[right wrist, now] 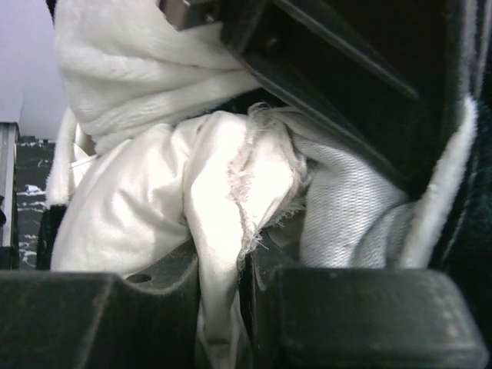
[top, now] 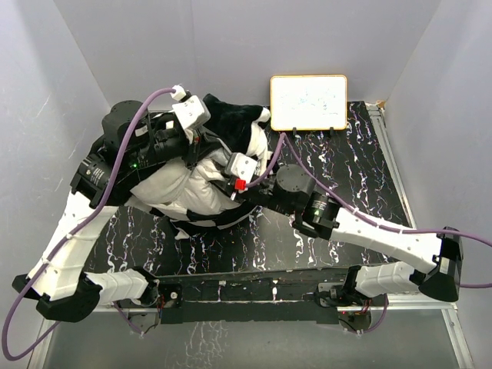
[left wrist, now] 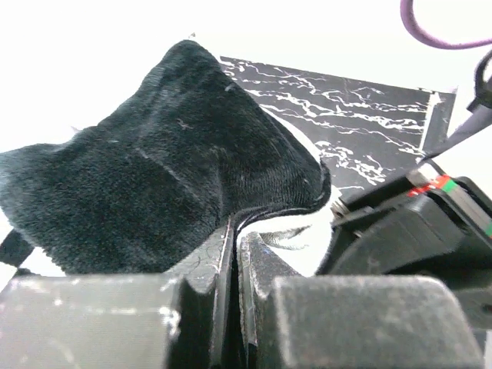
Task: Remove the pillowcase from the pillow
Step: Remove the pillow from the pillowcase.
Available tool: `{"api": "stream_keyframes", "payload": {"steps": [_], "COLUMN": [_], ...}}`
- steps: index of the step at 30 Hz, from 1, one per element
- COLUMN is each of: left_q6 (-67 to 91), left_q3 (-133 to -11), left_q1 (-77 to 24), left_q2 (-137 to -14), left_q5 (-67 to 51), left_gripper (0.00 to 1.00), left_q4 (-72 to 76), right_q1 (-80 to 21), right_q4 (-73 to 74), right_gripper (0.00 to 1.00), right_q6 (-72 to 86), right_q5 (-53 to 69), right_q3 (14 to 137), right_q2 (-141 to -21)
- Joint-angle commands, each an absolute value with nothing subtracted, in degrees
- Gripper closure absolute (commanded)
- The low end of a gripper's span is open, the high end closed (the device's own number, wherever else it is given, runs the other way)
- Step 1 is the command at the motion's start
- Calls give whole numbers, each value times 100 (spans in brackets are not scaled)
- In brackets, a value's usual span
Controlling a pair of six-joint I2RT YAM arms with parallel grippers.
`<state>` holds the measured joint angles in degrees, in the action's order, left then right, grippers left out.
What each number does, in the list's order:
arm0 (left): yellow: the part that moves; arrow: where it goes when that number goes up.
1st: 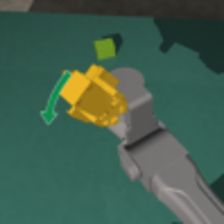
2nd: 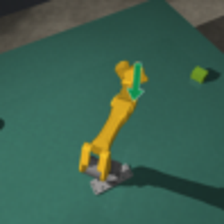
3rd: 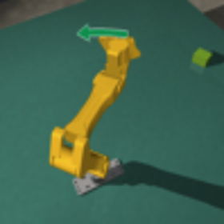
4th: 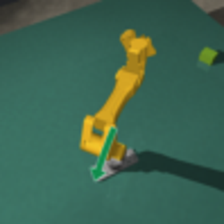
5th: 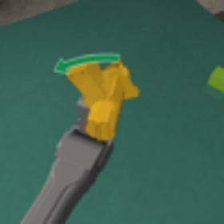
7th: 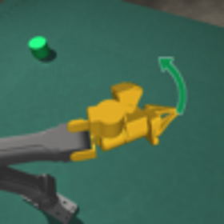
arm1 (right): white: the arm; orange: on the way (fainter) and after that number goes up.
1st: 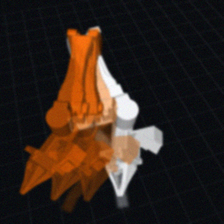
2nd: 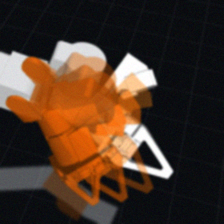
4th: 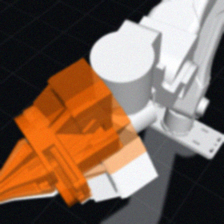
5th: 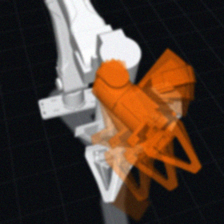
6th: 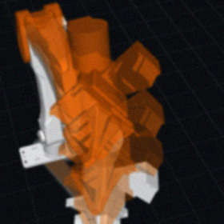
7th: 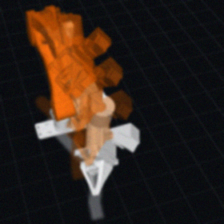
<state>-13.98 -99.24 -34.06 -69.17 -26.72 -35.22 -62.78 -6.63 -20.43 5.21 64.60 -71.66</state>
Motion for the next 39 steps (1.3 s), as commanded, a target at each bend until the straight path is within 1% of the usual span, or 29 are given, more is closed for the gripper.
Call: {"api": "stream_keyframes", "payload": {"steps": [1, 9, 14, 18, 21, 28, 30, 32, 34, 35, 39], "left_q6": [-1683, -1820, -2153, -2507, -2765, -3031, -2943, -2697, -2564, -2473, -2436], "left_q3": [-9665, -9525, -9231, -9064, -8842, -8694, -8830, -9029, -9234, -9318, -9239], "left_q1": [-3353, -3352, -3349, -3349, -3348, -3318, -3260, -3204, -3190, -3183, -3152], "left_q2": [-6893, -7013, -7041, -7102, -7081, -7187, -7290, -7445, -7651, -7768, -8039], "left_q5": [-1609, -776, 243, 1044, 1298, 1769, 1614, 1322, 962, 965, 1188], "left_gripper": [100, 100, 100, 100, 100, 100, 100, 100, 100, 100, 100], "left_q4": [-981, 312, 1039, 1243, 1297, 609, 7, -937, -1783, -2116, -2451], "right_q1": [-7054, -8061, -8748, -9244, -9595, -10380, -10528, -10579, -10583, -10582, -10582], "right_q4": [935, 546, 279, 112, 103, 181, 210, 253, 188, 110, 132], "right_gripper": [92, 92, 92, 92, 92, 92, 92, 92, 92, 92, 92], "right_q6": [-872, -426, 41, 422, 588, 1037, 1163, 1270, 1306, 1278, 1043], "right_q5": [1081, 746, 284, -238, -715, -1761, -1981, -2185, -2376, -2472, -2838], "right_q3": [5578, 5015, 4537, 4169, 4043, 3899, 3863, 3826, 3779, 3743, 3753], "right_q2": [-7710, -7627, -7461, -7212, -7011, -6698, -6600, -6424, -6072, -5861, -5001]}}
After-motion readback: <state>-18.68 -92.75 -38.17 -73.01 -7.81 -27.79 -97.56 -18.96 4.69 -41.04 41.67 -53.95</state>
